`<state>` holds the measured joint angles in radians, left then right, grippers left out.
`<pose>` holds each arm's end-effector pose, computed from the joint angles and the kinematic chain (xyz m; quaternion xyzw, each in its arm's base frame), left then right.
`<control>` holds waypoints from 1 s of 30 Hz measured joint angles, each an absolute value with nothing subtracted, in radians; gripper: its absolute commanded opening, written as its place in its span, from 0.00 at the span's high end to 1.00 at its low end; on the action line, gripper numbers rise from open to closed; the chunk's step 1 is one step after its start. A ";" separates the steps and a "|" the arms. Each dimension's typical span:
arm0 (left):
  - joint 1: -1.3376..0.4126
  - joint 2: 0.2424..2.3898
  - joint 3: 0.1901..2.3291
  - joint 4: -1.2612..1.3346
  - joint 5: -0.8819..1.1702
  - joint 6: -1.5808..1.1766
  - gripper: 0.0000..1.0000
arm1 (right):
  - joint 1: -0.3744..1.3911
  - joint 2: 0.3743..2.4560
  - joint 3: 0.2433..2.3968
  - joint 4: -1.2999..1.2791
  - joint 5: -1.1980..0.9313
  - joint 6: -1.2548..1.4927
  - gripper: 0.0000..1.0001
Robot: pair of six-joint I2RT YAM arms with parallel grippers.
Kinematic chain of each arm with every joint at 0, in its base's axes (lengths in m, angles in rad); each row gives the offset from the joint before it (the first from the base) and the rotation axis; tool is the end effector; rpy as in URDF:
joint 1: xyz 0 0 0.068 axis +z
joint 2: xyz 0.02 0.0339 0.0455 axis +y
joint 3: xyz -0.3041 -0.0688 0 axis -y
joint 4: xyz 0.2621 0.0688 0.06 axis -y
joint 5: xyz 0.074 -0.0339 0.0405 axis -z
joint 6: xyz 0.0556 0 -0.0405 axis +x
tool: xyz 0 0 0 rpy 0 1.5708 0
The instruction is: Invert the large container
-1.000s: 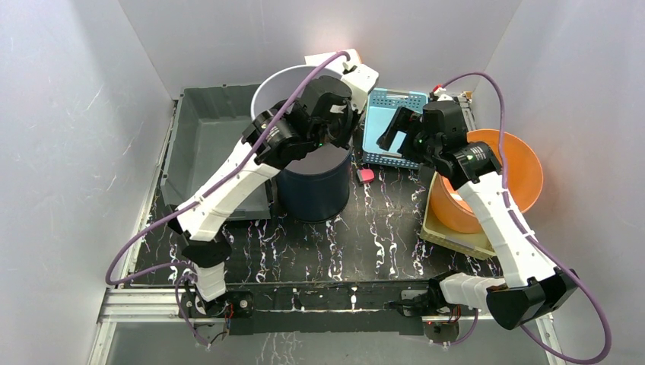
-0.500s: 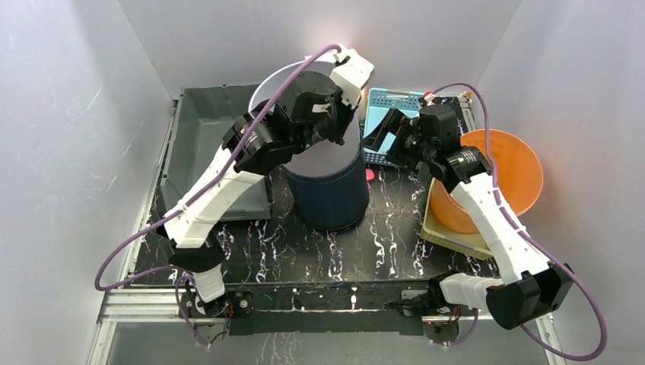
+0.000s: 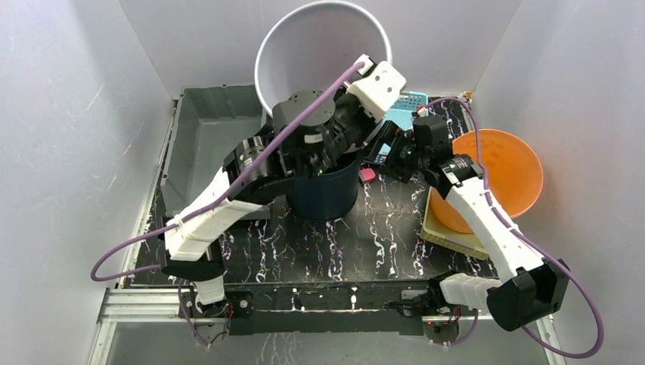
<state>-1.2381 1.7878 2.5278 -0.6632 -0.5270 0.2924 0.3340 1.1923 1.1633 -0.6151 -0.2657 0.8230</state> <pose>0.1441 -0.3314 0.6409 0.3166 0.6055 -0.1651 0.7113 0.2535 0.1034 0.3718 0.1572 0.8746 0.3414 0.3061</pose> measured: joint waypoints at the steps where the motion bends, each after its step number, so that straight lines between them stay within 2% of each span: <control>1: -1.266 1.788 2.530 -0.616 -0.547 0.329 1.00 | 0.334 1.192 1.163 -0.620 -0.269 0.823 0.02; 5: -1.356 1.788 2.531 -0.472 -0.642 0.449 1.00 | 0.334 1.196 1.201 -0.659 -0.271 0.817 0.02; 9: -1.383 1.788 2.531 -0.389 -0.672 0.485 1.00 | 0.334 1.194 1.330 -0.717 -0.242 0.767 0.02; 15: -1.380 1.782 2.533 -0.327 -0.651 0.445 1.00 | 0.334 1.074 1.430 -0.707 -0.200 0.653 0.02; 20: -1.379 1.737 2.500 -0.326 -0.606 0.314 1.00 | 0.336 1.031 1.614 -0.734 -0.151 0.602 0.02; 25: -1.379 1.623 2.435 -0.431 -0.553 0.116 1.00 | 0.340 1.035 1.775 -0.793 0.114 0.595 0.03; 30: -1.383 1.604 2.475 -0.521 -0.419 -0.043 1.00 | 0.339 1.033 1.795 -0.847 0.401 0.558 0.02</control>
<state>-1.3834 1.6039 2.4748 -0.5205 -0.4194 -0.0433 0.3393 1.0328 1.7947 -0.8467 0.4007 0.5583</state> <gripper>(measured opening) 0.090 0.979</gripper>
